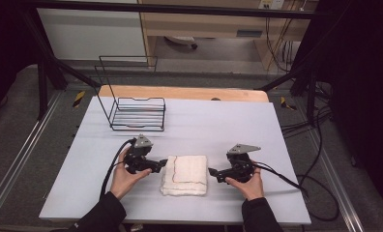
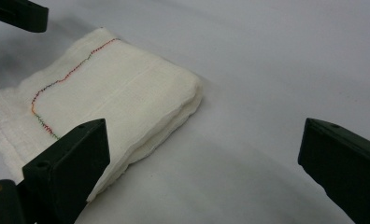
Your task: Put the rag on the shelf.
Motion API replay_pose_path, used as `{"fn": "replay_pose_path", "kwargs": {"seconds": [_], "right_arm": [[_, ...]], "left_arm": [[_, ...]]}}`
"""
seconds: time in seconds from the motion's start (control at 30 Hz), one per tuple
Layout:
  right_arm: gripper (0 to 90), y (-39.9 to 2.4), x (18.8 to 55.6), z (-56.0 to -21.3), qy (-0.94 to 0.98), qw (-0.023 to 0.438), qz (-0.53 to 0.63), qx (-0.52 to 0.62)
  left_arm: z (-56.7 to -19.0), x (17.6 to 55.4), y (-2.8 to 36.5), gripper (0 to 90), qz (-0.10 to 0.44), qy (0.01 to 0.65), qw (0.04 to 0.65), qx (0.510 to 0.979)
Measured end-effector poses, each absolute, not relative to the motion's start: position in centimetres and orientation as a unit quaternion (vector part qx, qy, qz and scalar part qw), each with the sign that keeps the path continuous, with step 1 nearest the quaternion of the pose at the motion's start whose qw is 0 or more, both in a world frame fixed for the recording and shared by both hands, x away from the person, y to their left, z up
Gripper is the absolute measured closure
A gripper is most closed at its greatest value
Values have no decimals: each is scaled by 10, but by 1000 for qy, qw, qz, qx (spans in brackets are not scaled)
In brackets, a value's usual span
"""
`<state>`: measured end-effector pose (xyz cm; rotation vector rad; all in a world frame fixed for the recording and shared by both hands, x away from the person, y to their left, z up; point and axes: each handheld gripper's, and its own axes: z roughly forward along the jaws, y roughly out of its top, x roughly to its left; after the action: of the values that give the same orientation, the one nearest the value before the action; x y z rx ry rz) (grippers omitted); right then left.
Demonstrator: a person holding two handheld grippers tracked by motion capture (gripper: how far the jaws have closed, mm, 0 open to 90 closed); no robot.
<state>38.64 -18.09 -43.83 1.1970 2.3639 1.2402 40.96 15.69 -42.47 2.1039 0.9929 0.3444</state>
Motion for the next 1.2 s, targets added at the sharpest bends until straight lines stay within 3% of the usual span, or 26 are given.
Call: {"fn": "replay_pose_path", "kwargs": {"seconds": [0.53, 1.0, 1.2], "right_arm": [[46, -180, 387, -439, 804, 109, 423, 404], [52, -180, 390, -439, 798, 100, 430, 410], [60, -179, 394, -440, 795, 97, 433, 414]], "left_arm": [[-443, 423, 137, 517, 109, 404, 371, 829], [-447, 421, 132, 655, 82, 406, 372, 831], [-447, 421, 131, 671, 78, 408, 371, 830]]}}
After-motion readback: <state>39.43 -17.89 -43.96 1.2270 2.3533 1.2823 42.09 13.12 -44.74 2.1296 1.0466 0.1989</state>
